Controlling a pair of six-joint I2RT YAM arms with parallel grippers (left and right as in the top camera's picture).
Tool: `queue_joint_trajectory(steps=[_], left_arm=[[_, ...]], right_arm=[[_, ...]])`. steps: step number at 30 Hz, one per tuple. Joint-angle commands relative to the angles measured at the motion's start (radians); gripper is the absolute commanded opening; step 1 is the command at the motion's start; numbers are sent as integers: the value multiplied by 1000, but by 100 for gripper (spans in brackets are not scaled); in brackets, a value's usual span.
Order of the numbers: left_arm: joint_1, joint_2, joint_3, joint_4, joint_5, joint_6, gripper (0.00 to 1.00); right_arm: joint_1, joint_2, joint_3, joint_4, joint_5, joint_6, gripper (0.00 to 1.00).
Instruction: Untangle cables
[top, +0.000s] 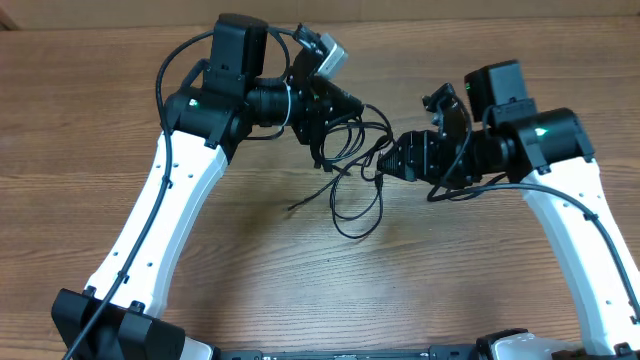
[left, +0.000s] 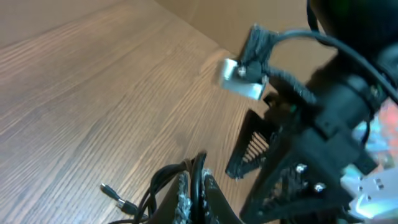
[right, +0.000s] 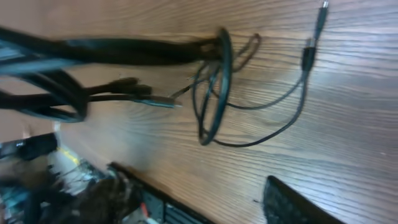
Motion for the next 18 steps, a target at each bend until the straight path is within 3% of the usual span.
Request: queue_joint_trajectory(steps=[1,13,16,18], left_arm=[[2,-33,19,13,49,-61,4],[3,-33,19,14,311,-53,4],[30,-34,19,14,315,-50,4],[73,-34,19,15,375,-50,4]], right_arm=[[23,9,12,9,161,94,61],[22,64,12,130,260,141,57],[22,96,12,81,349,184,46],[22,119,12,40,413,207,28]])
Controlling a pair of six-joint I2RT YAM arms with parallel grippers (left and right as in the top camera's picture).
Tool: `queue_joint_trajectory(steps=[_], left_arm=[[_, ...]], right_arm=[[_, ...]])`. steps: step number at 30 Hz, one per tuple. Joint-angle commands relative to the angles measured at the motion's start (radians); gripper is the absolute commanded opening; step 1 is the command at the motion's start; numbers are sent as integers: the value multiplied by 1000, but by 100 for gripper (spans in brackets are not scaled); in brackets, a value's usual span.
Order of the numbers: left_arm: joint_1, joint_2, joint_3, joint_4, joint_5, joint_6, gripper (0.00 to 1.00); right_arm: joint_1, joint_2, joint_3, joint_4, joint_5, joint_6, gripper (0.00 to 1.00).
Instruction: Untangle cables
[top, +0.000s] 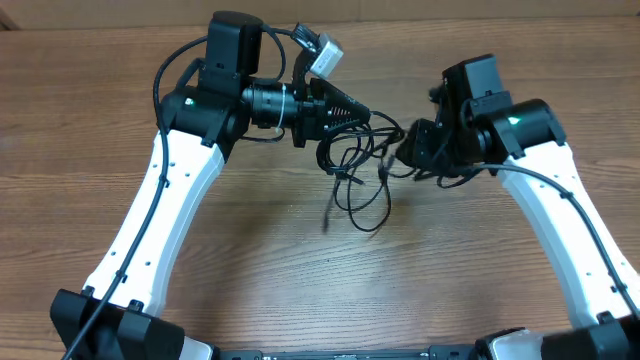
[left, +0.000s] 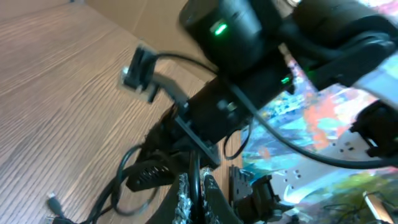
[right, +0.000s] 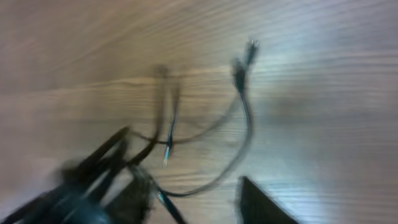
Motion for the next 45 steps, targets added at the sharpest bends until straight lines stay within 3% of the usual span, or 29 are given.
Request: queue_joint_trajectory(steps=[1,4,8,23,35,39,41,45], left_arm=[[69,-34,19,9,162,-5,4],[105,-34,19,12,274,0,4],[132,-34,19,11,369,18,4],[285,-35,19,-1,388,7,4],[414,-35,19,0,388,6,4],[435,-35,19,0,388,7,4],[435,-35,19,1,388,7,4],[426,-35,19,-5,388,7,6]], right_arm=[[-1,42,8,-26,130,51,20],[-1,51,8,-18,130,51,4],[-1,53,8,-7,138,76,5],[-1,60,6,-58,279,171,34],[-24,207,6,-76,304,171,54],[-47,252,6,-87,305,171,52],[-56,256,6,-94,305,171,36],[-61,256,6,-107,305,158,35]])
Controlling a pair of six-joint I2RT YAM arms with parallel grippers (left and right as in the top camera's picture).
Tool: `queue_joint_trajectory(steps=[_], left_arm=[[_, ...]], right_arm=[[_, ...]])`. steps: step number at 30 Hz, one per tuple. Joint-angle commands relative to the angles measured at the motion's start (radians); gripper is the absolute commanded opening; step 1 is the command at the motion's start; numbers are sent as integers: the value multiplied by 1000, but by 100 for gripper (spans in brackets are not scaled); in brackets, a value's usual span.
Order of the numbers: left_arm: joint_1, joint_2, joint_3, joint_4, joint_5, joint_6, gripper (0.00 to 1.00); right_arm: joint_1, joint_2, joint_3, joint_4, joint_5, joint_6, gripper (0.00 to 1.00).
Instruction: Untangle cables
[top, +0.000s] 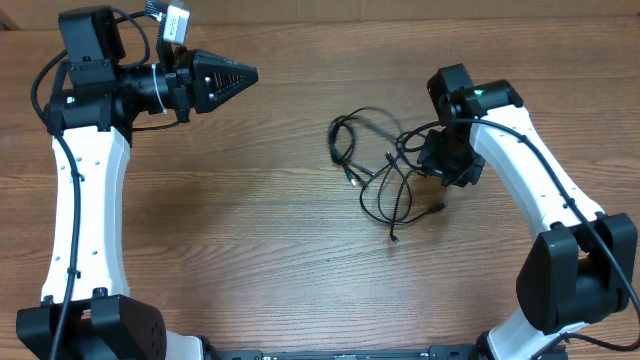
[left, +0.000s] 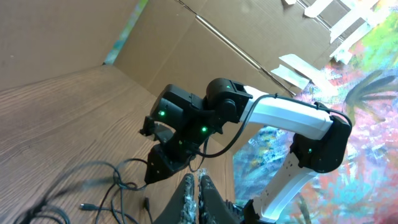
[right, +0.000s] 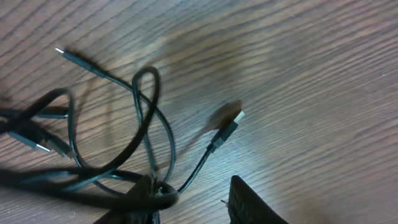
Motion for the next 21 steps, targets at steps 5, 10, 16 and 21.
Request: queue_joint_trajectory(steps=[5,10,16,21], left_arm=[[-45,-32,19,-75,-45,41,36],[-151,-31,18,-187,-314,55,51],[-349,-29,17,-246,-671,45,67],[-477,-18,11,-261,-1016,-77,81]], right_arm=[[-7,-4,2,-22,18,-14,55],[-8,-5,2,-36,18,-37,59],[-18,-5,3,34,14,-60,73],[-51,-5,3,100,9,-60,88]])
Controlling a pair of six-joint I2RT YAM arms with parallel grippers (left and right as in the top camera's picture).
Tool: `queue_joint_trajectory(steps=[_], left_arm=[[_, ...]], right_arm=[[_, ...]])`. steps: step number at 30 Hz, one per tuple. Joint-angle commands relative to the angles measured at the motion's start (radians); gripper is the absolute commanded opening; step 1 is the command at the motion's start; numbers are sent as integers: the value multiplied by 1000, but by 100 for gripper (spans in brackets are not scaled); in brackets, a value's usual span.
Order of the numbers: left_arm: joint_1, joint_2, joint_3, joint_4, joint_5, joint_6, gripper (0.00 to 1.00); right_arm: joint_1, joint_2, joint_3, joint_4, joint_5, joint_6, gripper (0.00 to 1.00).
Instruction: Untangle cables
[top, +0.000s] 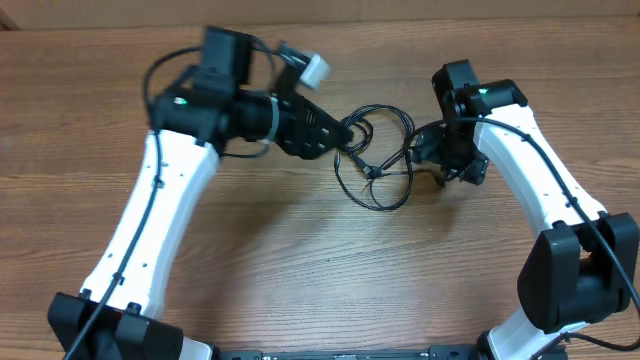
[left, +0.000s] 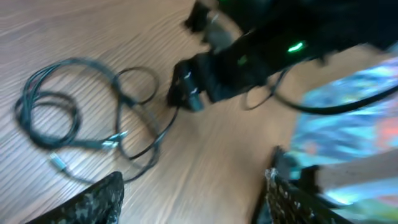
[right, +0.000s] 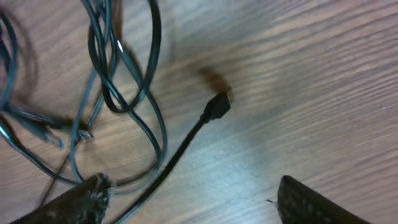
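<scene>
A tangle of thin black cables (top: 378, 160) lies on the wooden table (top: 300, 260) between my two arms. Their loops and small plugs show in the left wrist view as the cables (left: 74, 118). My left gripper (top: 338, 138) is at the tangle's left edge, and the left gripper (left: 193, 202) stands open with only bare wood between its fingers. My right gripper (top: 428, 160) sits at the tangle's right edge. In its own view the right gripper (right: 196, 202) is open; one cable with a USB plug (right: 217, 106) runs past the left finger (right: 81, 202).
The table's far edge (top: 400, 22) runs along the top of the overhead view. Cardboard and a coloured backdrop blur at the right of the left wrist view. Bare wood lies in front of the tangle.
My left gripper was shut at the far left of the table; it is now open beside the tangle. My right gripper, then pinching a cable, now stands open. The tangle sits slightly differently.
At first both grippers were shut on the tangle, holding it between them over the table. Later the cables lay on the wood with only the right gripper on them and the left far away. Now both are open at the tangle's sides.
</scene>
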Motion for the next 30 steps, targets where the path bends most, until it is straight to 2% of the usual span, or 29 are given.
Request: queue_joint_trajectory(steps=[1,7,9,11,16,22,30], left_arm=[[-65,-13,10,-2,-327,-100,82],[-92,40,5,-2,-339,-167,83],[-90,67,4,-1,-332,-223,83],[-91,79,4,3,-328,-245,84],[-92,84,4,11,-328,-275,86],[-91,84,4,10,-329,-289,88],[-90,84,4,10,-381,-360,93]], right_arm=[[-38,-5,3,47,6,-2,91],[-105,-5,3,187,-169,-5,100],[-125,-5,3,278,-304,-87,100],[-126,-5,3,325,-353,-137,100],[-125,6,3,399,-330,-158,98],[-123,60,3,497,-331,-206,89],[-98,212,3,583,-330,-266,89]])
